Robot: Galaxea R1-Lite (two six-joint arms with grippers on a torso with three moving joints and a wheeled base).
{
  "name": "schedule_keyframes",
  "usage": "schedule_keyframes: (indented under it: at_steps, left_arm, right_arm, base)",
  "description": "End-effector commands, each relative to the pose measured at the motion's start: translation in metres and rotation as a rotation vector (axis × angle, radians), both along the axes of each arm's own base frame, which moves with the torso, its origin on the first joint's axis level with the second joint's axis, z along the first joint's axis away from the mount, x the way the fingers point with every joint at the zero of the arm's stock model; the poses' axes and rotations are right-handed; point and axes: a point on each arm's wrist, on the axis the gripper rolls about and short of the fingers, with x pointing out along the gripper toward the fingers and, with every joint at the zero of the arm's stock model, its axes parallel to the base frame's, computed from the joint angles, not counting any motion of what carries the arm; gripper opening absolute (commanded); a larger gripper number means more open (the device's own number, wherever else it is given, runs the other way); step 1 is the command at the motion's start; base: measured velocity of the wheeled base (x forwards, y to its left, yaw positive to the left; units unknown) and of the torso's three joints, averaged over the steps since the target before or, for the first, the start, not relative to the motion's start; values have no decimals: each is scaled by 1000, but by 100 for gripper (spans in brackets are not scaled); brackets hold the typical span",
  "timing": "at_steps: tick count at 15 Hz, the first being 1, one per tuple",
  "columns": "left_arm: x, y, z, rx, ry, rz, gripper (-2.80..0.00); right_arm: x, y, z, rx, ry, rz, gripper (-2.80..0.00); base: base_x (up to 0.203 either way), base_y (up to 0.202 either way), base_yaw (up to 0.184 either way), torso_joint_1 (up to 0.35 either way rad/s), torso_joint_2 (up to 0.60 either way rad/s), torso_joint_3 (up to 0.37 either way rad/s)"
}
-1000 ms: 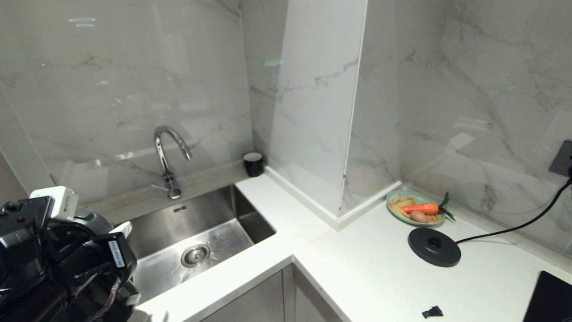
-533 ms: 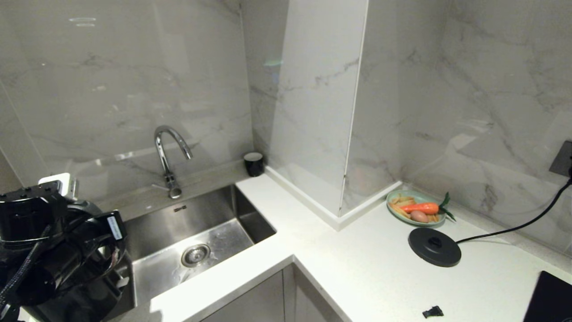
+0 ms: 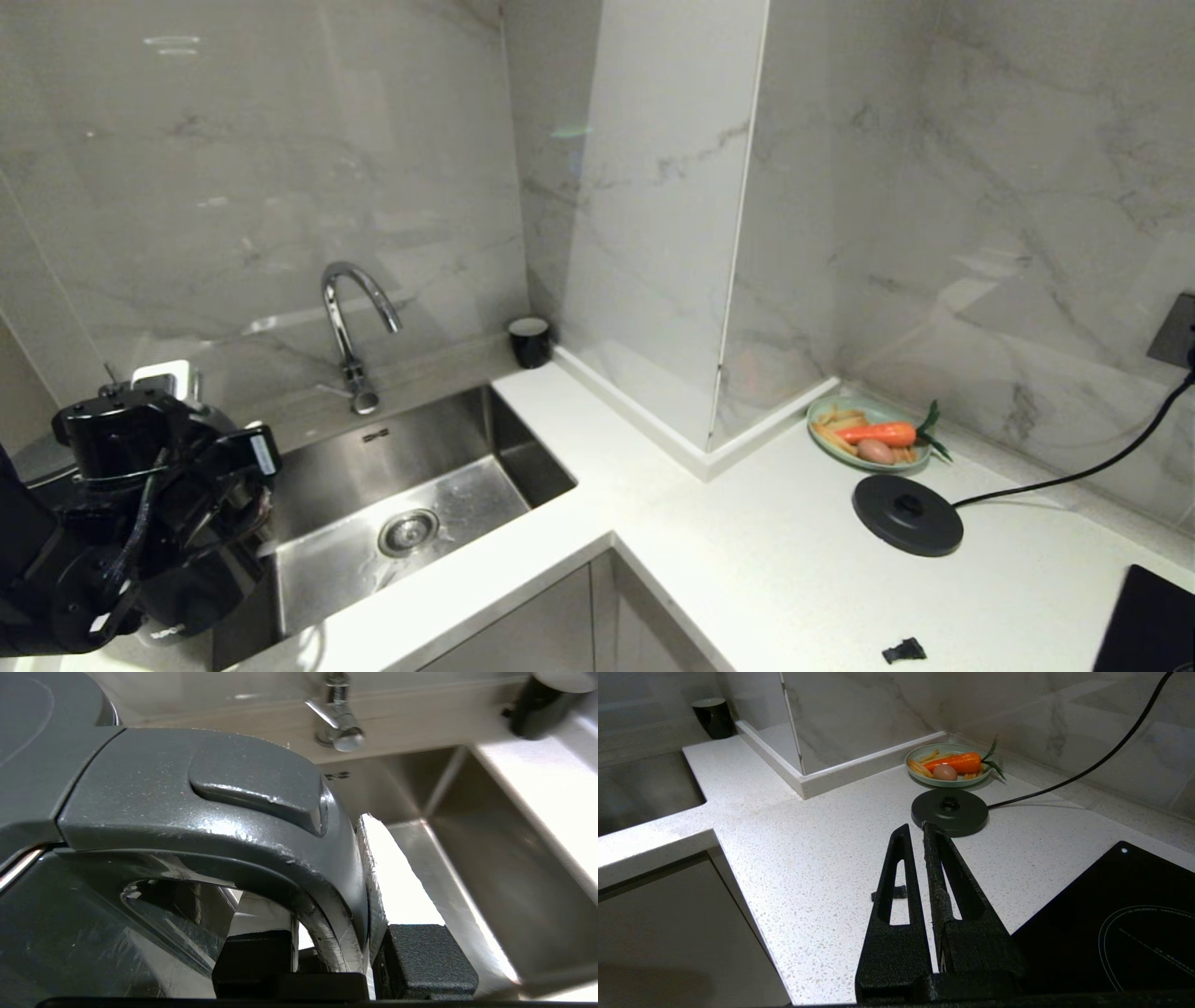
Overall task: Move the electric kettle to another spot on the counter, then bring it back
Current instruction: Place it by the sink
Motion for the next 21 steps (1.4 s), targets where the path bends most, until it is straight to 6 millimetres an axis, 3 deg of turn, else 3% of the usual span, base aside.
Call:
schedule_keyframes:
  at_steps: [1,21]
  left_arm:
    - [4,12,-21,0,48,16,-280]
    - [14,61,-67,-5,114,56,-280]
  right_arm:
    - [0,0,0,-1,1,0,-280]
    - [0,0,0,-1,1,0,-280]
  base:
    - [0,0,0,0,0,0]
    - [0,0,0,0,0,0]
